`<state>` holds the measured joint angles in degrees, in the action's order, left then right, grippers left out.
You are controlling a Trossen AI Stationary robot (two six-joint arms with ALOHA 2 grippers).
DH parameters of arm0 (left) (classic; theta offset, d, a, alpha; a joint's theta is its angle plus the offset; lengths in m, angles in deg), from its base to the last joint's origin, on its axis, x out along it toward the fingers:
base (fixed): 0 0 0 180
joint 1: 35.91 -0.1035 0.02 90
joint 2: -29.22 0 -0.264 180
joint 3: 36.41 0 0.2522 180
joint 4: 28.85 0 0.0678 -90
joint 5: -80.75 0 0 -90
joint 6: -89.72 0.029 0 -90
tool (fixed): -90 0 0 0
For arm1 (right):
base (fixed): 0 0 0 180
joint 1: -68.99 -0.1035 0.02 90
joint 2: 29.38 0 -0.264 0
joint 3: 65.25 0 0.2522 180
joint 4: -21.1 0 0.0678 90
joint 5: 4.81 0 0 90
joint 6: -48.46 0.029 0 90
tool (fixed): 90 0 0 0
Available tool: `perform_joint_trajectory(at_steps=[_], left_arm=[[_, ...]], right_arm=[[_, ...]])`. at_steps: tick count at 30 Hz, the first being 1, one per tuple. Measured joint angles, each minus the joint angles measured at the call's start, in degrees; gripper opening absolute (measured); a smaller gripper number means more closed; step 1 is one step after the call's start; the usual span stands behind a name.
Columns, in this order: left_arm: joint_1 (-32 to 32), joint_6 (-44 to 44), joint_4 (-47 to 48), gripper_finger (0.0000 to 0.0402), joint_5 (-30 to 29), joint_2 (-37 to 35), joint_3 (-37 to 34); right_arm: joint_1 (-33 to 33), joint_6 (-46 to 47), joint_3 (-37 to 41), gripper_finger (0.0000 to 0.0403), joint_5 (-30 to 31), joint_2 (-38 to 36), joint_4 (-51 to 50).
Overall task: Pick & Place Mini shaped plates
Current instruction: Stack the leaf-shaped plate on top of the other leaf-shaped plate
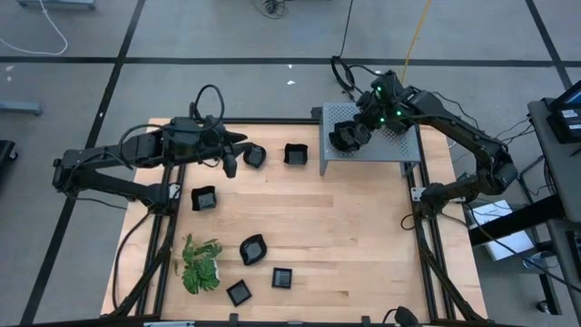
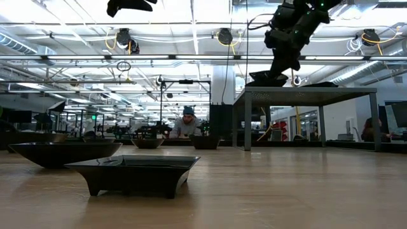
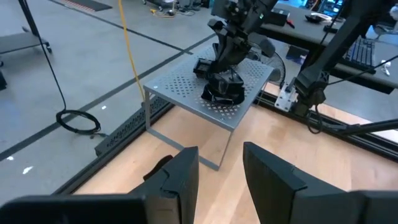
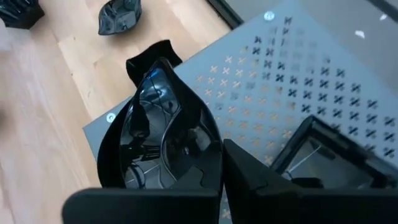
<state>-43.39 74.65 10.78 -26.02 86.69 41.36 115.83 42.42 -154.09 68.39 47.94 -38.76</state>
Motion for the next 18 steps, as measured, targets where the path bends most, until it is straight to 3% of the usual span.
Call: perform_joint_trajectory(at_steps=[10, 18], left_arm=[[0.0, 1.9, 0.0, 0.0129, 0.0, 0.0, 0.0], [0.0, 1.9, 0.0, 0.0129, 0.0, 0.0, 0.0]], right_arm=[[-2.2, 0.9, 3.5, 0.0004, 0.1, 0.0, 3.8], [-2.3, 1.9, 3.6, 0.0069, 0.4, -0.6, 7.3]])
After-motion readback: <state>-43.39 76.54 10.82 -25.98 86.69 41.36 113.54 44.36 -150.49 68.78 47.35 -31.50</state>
